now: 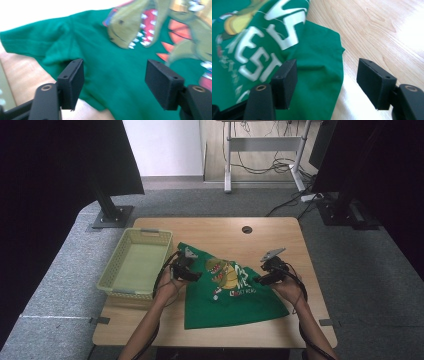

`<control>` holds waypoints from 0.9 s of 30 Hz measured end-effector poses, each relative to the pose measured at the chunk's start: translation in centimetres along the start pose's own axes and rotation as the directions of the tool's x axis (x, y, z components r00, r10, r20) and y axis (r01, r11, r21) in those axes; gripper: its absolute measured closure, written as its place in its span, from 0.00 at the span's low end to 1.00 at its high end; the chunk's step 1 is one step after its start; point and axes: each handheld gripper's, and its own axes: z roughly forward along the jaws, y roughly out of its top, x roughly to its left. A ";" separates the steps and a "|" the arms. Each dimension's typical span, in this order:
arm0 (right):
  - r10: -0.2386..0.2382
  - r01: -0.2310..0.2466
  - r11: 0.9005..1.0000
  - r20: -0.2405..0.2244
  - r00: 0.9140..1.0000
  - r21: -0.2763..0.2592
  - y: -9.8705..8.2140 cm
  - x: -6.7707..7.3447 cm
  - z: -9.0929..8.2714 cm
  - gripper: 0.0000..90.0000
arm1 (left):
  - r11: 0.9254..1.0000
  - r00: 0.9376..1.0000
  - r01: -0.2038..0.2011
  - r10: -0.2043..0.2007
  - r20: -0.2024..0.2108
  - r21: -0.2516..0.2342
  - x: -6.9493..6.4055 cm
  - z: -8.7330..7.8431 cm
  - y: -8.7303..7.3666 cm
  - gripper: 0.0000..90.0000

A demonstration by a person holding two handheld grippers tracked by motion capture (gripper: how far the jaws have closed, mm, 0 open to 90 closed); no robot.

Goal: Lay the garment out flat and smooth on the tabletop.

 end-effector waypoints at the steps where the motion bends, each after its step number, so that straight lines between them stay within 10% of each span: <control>1: 0.000 0.000 1.000 0.000 1.000 0.000 0.0 0.0 0.0 0.35 | 1.000 1.000 0.000 0.000 0.000 0.000 0.0 0.0 0.0 0.32; 9: -0.057 0.058 0.996 -0.029 0.998 0.067 -0.2 -0.2 2.5 0.33 | 0.999 0.999 -0.009 0.011 -0.043 0.053 2.1 3.2 0.6 0.26; 13: -0.044 0.049 0.997 -0.070 0.997 0.065 -0.4 0.0 3.1 0.40 | 0.997 0.999 -0.022 0.024 -0.030 0.074 2.2 3.8 0.3 0.34; 14: -0.044 0.049 0.997 -0.070 0.997 0.065 -0.4 0.0 3.1 0.48 | 0.999 0.999 -0.001 -0.001 0.034 0.053 2.4 4.0 0.1 0.34; 15: -0.044 0.049 0.997 -0.070 0.997 0.065 -0.4 0.0 3.1 0.48 | 0.999 0.999 -0.001 -0.001 0.034 0.053 2.4 4.0 0.1 0.57; 16: -0.020 0.023 0.999 -0.115 0.993 0.024 -1.0 0.5 2.8 0.48 | 0.999 0.999 -0.001 -0.001 0.034 0.053 2.4 4.0 0.1 0.57; 17: 0.018 -0.014 0.999 -0.145 0.989 0.032 -1.1 0.7 2.7 0.89 | 0.998 0.998 -0.028 0.026 0.050 0.048 1.8 4.1 0.4 0.78; 18: 0.018 -0.014 0.999 -0.145 0.989 0.032 -1.1 0.7 2.7 0.89 | 0.998 0.998 -0.028 0.026 0.050 0.048 1.8 4.1 0.4 0.84; 22: 0.002 0.002 0.998 -0.074 0.997 0.062 -0.8 1.0 2.1 0.92 | 0.998 0.998 -0.061 0.061 0.006 0.032 1.4 3.9 0.7 0.92; 24: 0.002 0.002 0.998 -0.074 0.997 0.062 -0.8 1.0 2.1 0.93 | 0.998 0.999 -0.038 0.038 -0.004 -0.057 1.8 2.6 1.4 0.95; 27: 0.020 -0.019 0.999 0.049 0.999 -0.029 0.1 0.0 -2.0 0.94 | 0.985 0.999 -0.017 0.011 -0.034 -0.174 2.7 -0.3 2.9 0.96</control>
